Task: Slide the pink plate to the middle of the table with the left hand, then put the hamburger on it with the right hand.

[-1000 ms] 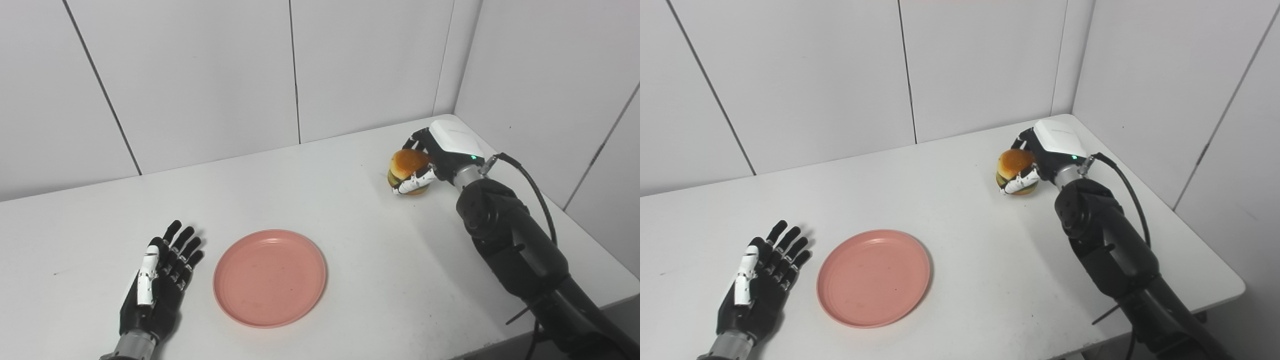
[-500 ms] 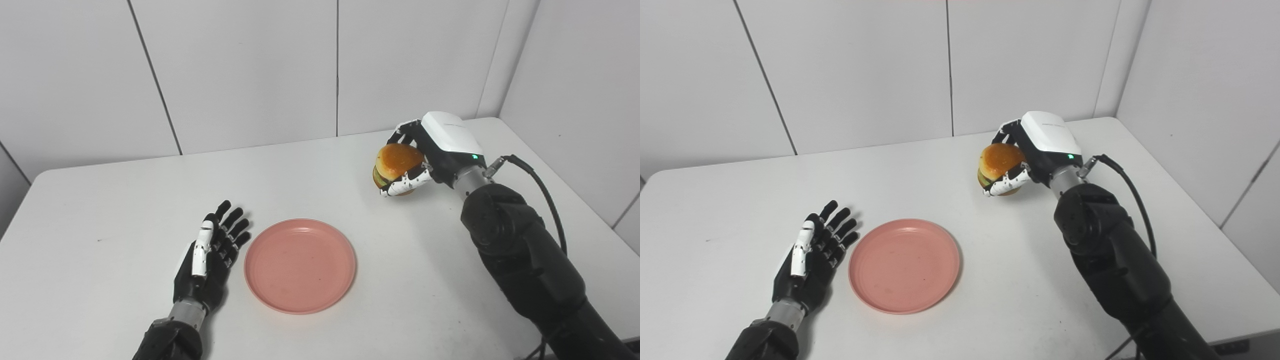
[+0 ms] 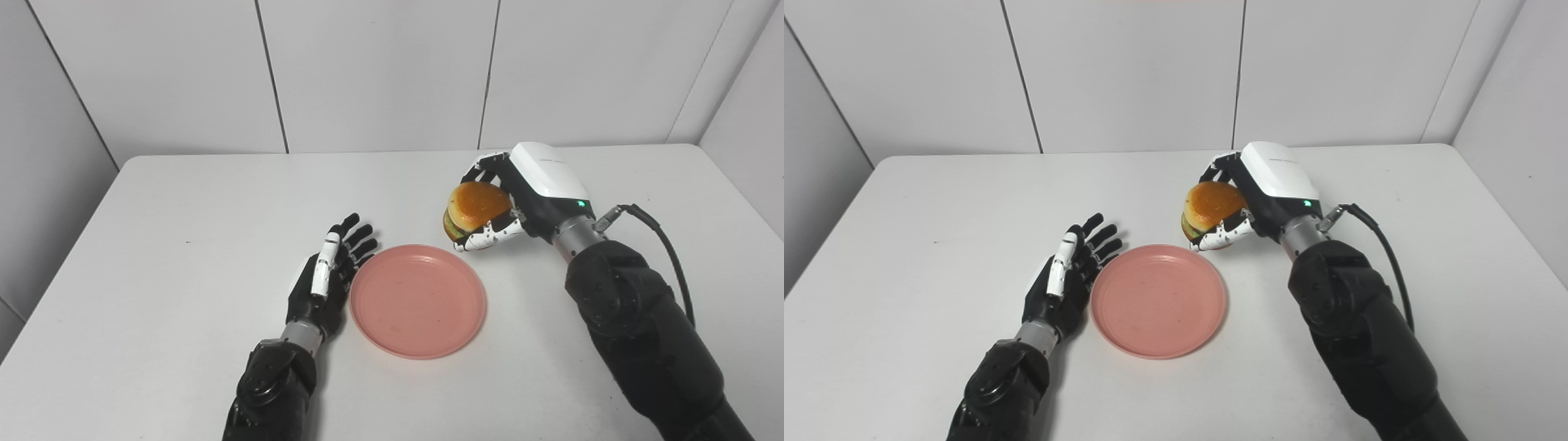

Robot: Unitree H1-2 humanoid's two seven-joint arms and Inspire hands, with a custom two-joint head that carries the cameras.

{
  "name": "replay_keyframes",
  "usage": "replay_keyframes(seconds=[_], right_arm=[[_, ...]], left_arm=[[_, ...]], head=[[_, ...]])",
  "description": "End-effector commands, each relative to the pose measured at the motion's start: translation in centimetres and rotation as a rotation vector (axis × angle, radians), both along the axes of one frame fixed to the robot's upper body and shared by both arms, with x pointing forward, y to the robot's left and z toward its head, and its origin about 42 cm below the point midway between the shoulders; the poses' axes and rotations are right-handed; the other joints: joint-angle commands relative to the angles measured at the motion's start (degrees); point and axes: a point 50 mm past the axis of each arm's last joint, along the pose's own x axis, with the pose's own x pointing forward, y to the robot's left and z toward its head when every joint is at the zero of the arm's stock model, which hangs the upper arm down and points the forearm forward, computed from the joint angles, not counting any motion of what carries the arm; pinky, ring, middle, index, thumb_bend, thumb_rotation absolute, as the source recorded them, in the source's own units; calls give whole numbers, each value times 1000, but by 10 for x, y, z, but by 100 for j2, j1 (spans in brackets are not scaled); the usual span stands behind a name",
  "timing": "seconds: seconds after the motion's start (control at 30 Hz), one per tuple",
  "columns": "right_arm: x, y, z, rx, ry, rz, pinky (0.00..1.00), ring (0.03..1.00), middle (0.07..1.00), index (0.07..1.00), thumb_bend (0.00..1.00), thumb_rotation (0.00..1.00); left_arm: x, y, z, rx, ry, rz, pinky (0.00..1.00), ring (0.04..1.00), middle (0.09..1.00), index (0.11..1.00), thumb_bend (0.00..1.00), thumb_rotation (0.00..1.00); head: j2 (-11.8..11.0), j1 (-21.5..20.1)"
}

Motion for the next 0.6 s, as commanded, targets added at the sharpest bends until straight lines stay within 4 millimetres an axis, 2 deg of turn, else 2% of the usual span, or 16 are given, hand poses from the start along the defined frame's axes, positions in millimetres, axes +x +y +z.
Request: replay_keyframes(seconds=[0.0,0.13,0.33,0.43,0.57], right_arm=[[0,14,14,-2,-60,58,171,251,338,483,511,135],[-3,27,5,-5,-40,95,167,250,341,484,512,132],[-5,40,-7,-17,-23,141,223,302,375,481,511,132],[-7,46,-15,-25,7,143,220,295,376,483,510,135],[-11,51,-24,-30,27,153,182,256,332,481,511,134]], left_arm=[[4,-4,2,13,10,-15,885,888,895,903,368,1000],[5,-5,3,18,7,-21,902,896,907,917,369,1000],[5,-6,5,17,7,-21,911,900,914,920,372,1000],[5,-5,5,20,7,-22,914,901,915,921,377,1000],[5,-5,6,24,5,-19,908,902,914,917,380,1000]], head=[[23,31],[49,66],[81,40],[115,22],[145,-20]])
